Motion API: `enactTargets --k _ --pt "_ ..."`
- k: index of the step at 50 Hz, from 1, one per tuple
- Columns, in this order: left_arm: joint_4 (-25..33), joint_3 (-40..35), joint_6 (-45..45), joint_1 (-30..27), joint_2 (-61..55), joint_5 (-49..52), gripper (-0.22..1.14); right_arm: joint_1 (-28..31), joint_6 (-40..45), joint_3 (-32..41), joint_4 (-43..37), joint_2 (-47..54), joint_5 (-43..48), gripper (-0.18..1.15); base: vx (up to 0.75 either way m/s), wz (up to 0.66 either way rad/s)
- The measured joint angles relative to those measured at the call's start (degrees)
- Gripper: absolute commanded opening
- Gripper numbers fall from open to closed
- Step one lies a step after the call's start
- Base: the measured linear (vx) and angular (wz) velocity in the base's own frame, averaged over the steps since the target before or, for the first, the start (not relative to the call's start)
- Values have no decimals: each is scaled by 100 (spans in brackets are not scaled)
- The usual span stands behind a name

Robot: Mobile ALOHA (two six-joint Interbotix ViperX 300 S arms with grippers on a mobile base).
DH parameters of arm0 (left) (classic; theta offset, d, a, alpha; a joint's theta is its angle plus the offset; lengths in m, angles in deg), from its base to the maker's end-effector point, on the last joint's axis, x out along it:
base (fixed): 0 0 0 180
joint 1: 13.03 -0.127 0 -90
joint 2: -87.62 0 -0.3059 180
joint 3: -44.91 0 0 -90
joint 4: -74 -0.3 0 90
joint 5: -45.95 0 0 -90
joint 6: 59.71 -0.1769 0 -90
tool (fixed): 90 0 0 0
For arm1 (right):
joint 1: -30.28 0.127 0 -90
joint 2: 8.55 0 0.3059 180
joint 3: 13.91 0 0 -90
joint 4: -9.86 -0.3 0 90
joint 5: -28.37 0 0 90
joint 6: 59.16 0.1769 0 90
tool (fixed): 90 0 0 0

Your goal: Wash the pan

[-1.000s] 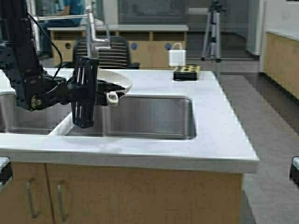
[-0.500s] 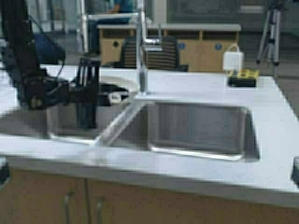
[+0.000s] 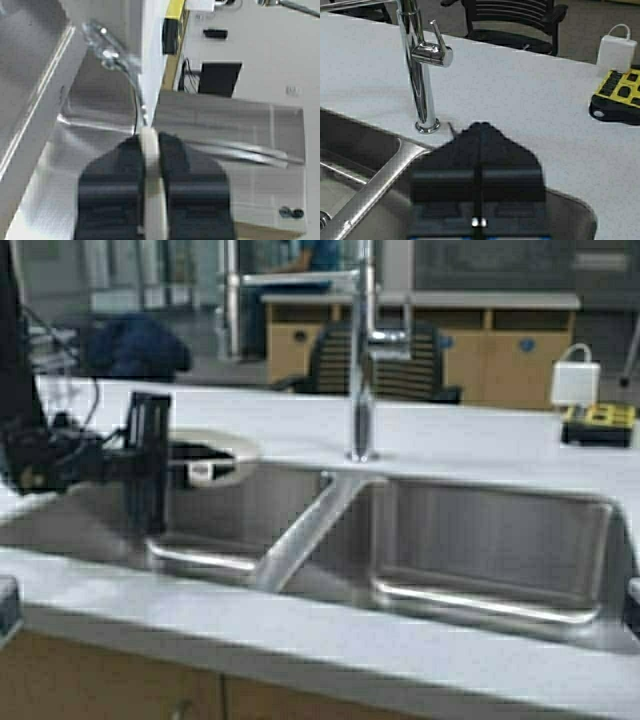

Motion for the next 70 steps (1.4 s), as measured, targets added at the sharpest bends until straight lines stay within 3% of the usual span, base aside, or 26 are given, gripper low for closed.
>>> enactTargets --k 5,20,26,29,36,39,54,70 --pt "-281 -26 18 9 -105 -185 2 0 -18 0 18 18 9 6 20 2" --pt "-193 70 9 -35 -272 -457 2 -9 -44 0 114 114 79 6 16 5" --pt "-431 97 18 -44 -272 -598 2 -9 -9 9 114 202 88 13 13 13" --pt "-483 141 18 -44 -272 -650 2 -9 35 35 114 308 88 27 11 10" --pt "-536 229 9 -62 -272 -686 2 -9 53 431 114 905 105 92 8 5" --pt "-624 246 9 -53 -264 -738 2 18 53 738 123 1318 114 108 5 2" --pt "-747 272 9 -44 -290 -826 2 360 62 2083 404 3630 598 103 2 1" --pt "-747 316 18 -35 -378 -835 2 360 62 3085 448 4913 826 103 0 0"
